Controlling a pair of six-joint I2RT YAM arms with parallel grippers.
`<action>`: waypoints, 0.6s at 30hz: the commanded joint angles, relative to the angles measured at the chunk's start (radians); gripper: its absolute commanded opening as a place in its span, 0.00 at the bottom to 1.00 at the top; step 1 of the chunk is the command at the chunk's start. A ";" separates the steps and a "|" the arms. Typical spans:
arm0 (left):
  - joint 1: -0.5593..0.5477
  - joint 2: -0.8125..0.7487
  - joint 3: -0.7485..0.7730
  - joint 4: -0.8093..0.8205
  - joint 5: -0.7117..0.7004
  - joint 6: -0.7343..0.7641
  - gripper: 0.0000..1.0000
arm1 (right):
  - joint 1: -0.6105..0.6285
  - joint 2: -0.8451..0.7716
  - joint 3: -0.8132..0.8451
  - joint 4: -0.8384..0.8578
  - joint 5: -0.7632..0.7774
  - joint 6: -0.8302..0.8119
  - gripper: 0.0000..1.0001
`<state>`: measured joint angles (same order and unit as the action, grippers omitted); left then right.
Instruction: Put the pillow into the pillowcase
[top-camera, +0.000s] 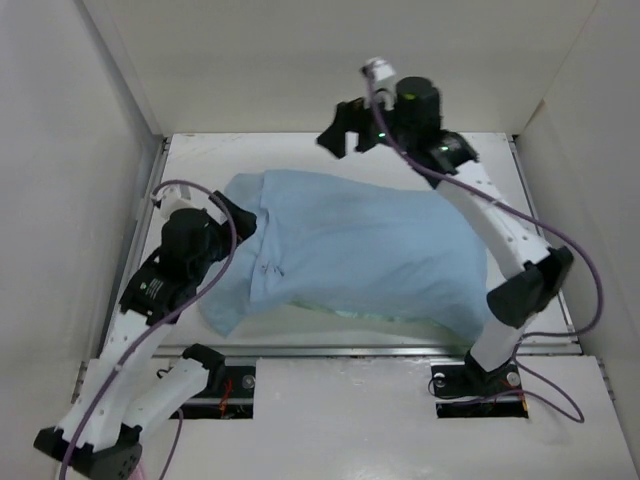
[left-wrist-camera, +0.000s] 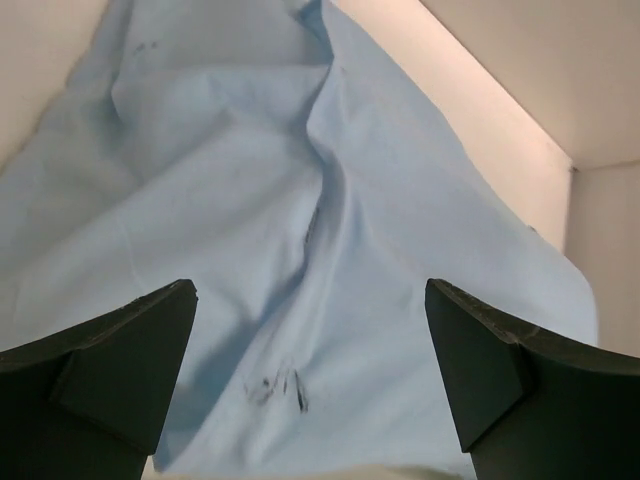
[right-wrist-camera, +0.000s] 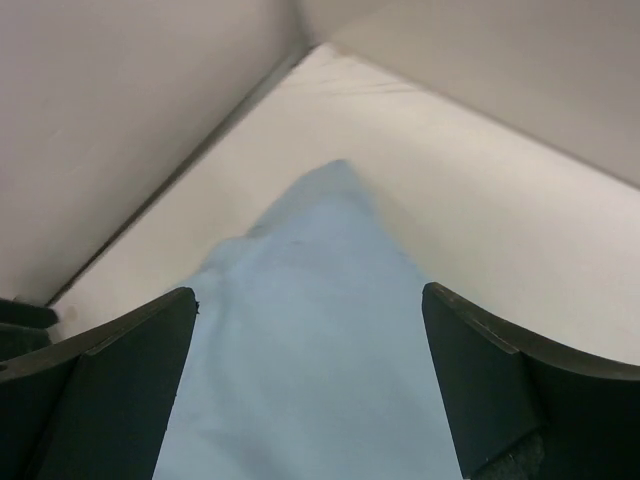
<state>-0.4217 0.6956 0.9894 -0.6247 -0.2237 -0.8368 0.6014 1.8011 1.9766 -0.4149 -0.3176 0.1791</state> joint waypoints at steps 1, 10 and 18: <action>0.008 0.152 0.086 0.105 -0.133 0.125 0.99 | -0.159 -0.117 -0.106 -0.027 0.064 0.011 1.00; 0.362 0.576 0.180 0.297 0.151 0.320 0.99 | -0.593 -0.207 -0.321 -0.082 0.190 0.069 1.00; 0.532 0.895 0.186 0.414 0.470 0.334 0.99 | -0.715 -0.106 -0.417 -0.104 0.249 0.083 1.00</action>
<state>0.0898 1.5543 1.1641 -0.3191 0.0391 -0.5377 -0.1055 1.6672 1.5745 -0.5171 -0.1112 0.2474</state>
